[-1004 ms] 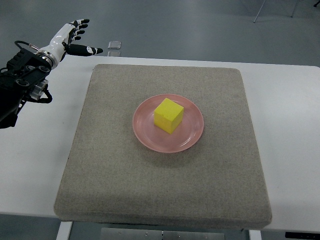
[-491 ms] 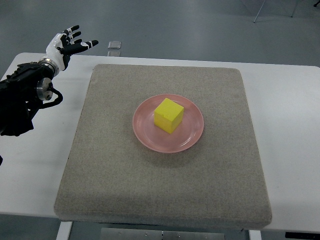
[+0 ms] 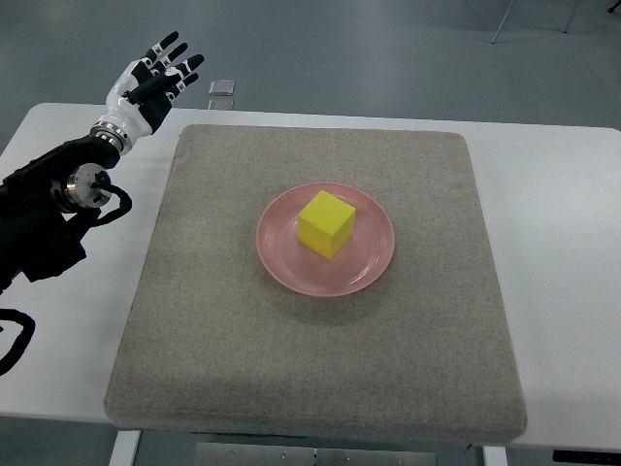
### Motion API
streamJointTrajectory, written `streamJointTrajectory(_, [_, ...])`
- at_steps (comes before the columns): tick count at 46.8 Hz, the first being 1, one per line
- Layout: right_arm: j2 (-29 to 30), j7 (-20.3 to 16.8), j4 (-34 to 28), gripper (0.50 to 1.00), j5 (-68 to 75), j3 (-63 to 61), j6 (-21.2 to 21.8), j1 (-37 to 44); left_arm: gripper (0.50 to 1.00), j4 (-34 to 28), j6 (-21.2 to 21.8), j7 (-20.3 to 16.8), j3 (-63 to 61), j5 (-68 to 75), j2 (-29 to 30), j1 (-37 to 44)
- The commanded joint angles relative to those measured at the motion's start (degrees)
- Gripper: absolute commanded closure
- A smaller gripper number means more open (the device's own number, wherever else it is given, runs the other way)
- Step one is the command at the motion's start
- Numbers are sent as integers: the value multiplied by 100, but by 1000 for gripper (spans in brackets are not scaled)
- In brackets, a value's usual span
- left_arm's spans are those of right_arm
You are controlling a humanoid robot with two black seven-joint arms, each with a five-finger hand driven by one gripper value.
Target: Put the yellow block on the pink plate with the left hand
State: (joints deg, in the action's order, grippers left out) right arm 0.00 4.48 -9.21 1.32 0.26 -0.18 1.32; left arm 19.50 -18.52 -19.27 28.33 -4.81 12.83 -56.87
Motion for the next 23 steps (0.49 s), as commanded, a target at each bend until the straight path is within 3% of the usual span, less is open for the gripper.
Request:
streamJointTrajectory(1, [0, 0, -1, 576, 0, 0, 0, 0, 538, 1, 6, 2, 24, -3, -8, 0])
streamJointTrajectory(8, [0, 0, -1, 576, 0, 0, 0, 0, 534, -43, 33, 2, 24, -3, -26, 0])
streamJointTrajectory(11, [0, 0, -1, 576, 0, 0, 0, 0, 510, -113, 33, 2, 24, -3, -26, 0])
streamJointTrajectory(23, [0, 0, -1, 576, 0, 0, 0, 0, 510, -139, 50, 2, 33, 6, -26, 9])
